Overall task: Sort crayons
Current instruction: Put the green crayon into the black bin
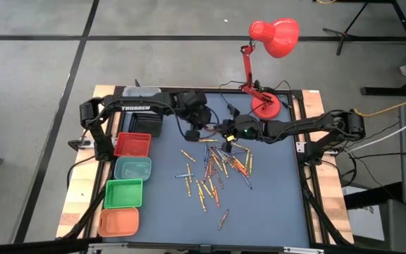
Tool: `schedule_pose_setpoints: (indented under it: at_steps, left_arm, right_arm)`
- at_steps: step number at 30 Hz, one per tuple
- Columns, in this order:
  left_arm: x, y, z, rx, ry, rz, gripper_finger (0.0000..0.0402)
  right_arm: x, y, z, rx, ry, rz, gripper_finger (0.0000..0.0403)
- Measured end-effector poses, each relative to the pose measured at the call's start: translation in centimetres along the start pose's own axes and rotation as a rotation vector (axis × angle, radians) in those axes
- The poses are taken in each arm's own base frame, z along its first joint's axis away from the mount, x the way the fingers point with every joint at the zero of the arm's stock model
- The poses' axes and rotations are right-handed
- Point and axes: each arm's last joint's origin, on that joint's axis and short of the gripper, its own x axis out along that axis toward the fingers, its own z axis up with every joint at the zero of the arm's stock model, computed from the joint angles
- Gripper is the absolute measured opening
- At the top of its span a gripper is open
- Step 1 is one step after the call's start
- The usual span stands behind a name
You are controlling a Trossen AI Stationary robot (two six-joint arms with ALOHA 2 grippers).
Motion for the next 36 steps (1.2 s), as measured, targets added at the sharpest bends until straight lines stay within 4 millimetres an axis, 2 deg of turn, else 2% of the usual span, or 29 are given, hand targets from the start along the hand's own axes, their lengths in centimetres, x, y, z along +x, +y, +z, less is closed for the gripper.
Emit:
schedule_pose_setpoints:
  at_steps: [10, 20, 31, 36]
  left_arm:
    - [0.2, -1.1, 0.8, 0.030, -0.031, -0.009, 0.0075]
    - [0.2, -1.3, 1.1, 0.025, -0.048, -0.004, 0.0073]
    - [0.2, -1.3, 1.1, 0.012, -0.045, 0.002, 0.0017]
    - [0.2, -1.2, 1.1, 0.012, -0.036, 0.026, 0.0005]
  right_arm:
    - [0.0, 0.0, 0.0, 0.000, 0.001, -0.010, 0.0021]
    - [0.0, 0.0, 0.0, 0.000, 0.001, -0.009, 0.0021]
    - [0.0, 0.0, 0.0, 0.000, 0.003, -0.007, 0.0021]
    - [0.0, 0.0, 0.0, 0.000, 0.004, -0.009, 0.0021]
